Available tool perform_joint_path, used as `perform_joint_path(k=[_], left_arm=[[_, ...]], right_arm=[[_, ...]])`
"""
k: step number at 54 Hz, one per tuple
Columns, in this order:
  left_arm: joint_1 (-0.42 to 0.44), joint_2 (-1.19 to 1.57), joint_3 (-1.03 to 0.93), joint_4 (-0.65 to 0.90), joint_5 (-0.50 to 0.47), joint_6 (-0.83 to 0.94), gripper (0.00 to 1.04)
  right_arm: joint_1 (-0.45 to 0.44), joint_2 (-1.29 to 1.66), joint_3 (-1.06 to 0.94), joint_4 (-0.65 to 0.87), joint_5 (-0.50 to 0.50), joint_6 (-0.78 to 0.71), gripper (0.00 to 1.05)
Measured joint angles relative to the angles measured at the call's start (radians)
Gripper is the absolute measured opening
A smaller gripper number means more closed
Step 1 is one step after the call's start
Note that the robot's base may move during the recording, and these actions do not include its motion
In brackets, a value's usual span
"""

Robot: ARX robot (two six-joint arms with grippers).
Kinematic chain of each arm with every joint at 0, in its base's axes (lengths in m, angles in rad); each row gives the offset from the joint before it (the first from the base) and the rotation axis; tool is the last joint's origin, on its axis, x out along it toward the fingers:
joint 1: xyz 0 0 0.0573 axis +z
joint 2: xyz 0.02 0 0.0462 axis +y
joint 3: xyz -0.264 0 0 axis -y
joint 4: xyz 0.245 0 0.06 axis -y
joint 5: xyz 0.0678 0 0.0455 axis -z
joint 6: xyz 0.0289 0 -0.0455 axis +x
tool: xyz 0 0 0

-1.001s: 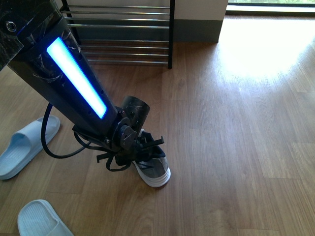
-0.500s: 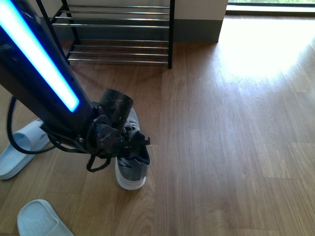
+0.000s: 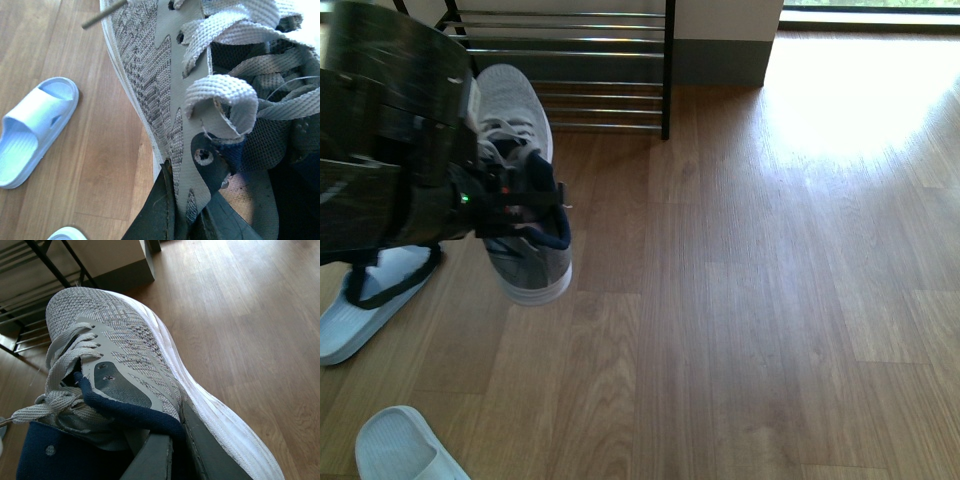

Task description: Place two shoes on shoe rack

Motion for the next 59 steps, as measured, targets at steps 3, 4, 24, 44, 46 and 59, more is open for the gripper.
perform_joint_path(k=[3,4,24,44,46,59], left_arm=[[0.000,-0.089,-0.071,0.005,-0.010,0.013,0.03],[0.000,-0.107,-0.085,0.005,-0.013,0.016,0.03],[0.006,-0.665,-0.416,-0.117,-0.117,0.081,0.03],[-0.009,-0.858,-0.463,-0.209,-0.159,0.102,0.03],[-0.011,-0.858,-0.463,-0.209,-0.159,0.104,0.03],[-0.011,-0.858,-0.463,-0.209,-0.160,0.110,0.03]], right_arm=[[0.000,0.000,0.000,0.000,0.000,0.000,0.01],[0.000,0.000,0.000,0.000,0.000,0.000,0.01],[0.000,0.000,0.000,0.000,0.000,0.000,0.01],[0.000,0.000,0.000,0.000,0.000,0.000,0.01],[0.000,0.000,0.000,0.000,0.000,0.000,0.01],[0.000,0.000,0.000,0.000,-0.002,0.000,0.01]])
